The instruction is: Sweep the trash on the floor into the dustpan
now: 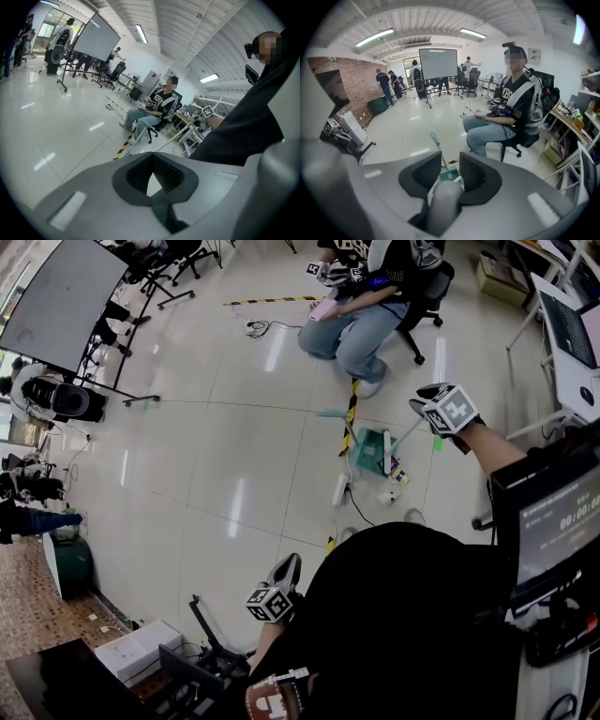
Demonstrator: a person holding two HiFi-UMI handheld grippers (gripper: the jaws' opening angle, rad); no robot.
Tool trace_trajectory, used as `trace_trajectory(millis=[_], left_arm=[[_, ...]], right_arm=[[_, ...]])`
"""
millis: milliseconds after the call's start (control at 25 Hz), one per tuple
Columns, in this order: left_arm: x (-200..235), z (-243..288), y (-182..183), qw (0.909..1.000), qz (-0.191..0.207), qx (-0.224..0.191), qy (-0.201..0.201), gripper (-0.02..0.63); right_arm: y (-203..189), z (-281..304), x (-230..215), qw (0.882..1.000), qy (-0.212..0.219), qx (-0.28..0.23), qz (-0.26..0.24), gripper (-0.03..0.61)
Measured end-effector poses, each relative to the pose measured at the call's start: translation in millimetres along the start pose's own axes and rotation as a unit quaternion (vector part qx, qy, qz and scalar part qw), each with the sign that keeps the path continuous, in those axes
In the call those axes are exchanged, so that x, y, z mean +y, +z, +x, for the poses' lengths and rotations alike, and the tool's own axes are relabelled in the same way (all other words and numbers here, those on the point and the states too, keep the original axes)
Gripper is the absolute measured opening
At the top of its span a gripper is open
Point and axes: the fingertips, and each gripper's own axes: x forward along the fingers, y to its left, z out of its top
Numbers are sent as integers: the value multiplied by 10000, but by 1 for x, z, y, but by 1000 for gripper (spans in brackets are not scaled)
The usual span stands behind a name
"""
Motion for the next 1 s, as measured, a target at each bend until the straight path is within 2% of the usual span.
trace_trajectory(millis=[280, 600, 800, 1000], left_arm=[[-3, 7, 2, 9999, 64, 60, -93, -2], [-10, 12, 6, 9997, 120, 126, -153, -2], [-9, 12, 3, 9998, 123, 110, -88, -2], [-11, 3, 1, 9999, 88, 89, 14, -2]], right_arm=[[-35, -16, -3, 9994, -36, 343, -34, 121], [-50, -20, -28, 9972, -409, 618, 120, 120], [-33, -3, -38, 9974, -489, 351, 392, 118], [12, 13, -48, 9952, -674, -293, 643, 116]])
